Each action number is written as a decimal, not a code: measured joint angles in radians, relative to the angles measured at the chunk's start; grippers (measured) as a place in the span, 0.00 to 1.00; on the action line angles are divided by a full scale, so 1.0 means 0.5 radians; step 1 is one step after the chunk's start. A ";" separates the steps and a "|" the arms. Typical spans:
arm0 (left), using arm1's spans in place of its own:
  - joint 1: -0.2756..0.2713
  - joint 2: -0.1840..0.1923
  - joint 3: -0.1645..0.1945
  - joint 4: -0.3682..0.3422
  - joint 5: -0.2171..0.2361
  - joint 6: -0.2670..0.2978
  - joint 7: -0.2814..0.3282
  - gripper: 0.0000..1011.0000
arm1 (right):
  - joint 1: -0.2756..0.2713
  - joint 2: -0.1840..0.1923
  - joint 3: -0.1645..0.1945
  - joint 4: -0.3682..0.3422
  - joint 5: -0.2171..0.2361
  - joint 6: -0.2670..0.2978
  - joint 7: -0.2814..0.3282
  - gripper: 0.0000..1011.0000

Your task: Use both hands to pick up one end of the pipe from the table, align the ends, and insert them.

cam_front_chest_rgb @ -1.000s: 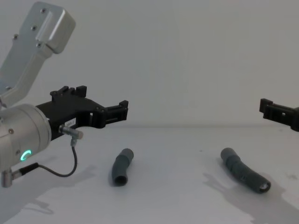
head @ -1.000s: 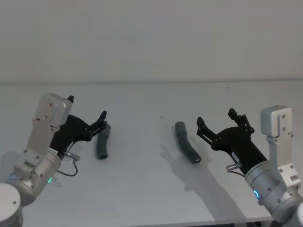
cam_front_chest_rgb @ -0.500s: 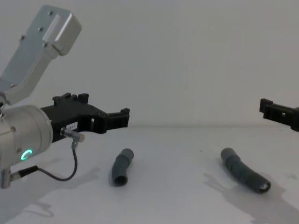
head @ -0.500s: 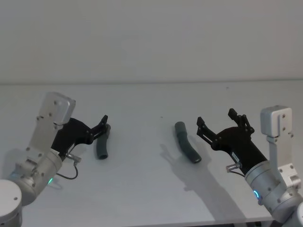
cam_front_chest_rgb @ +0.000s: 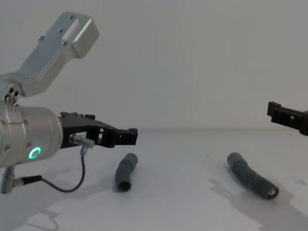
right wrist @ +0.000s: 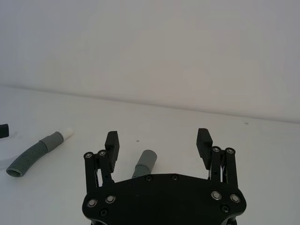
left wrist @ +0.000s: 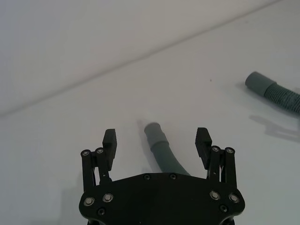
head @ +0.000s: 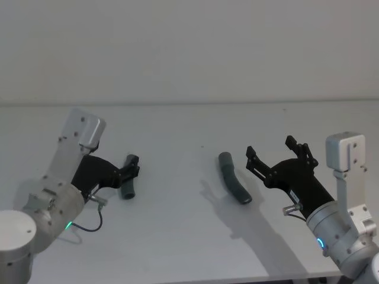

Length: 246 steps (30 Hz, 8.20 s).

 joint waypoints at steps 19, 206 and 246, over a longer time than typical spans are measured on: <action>-0.069 -0.282 -0.103 0.021 -0.105 0.613 0.196 0.99 | 0.000 0.000 0.000 0.000 0.000 0.000 0.000 0.99; -0.435 -0.721 -0.204 0.756 -0.039 0.721 0.241 0.33 | 0.760 -0.170 -0.272 0.635 -0.140 1.190 0.048 0.99; -0.435 -0.721 -0.204 0.756 -0.039 0.721 0.241 0.33 | 0.852 -0.258 -0.295 0.803 -0.184 1.196 0.042 0.26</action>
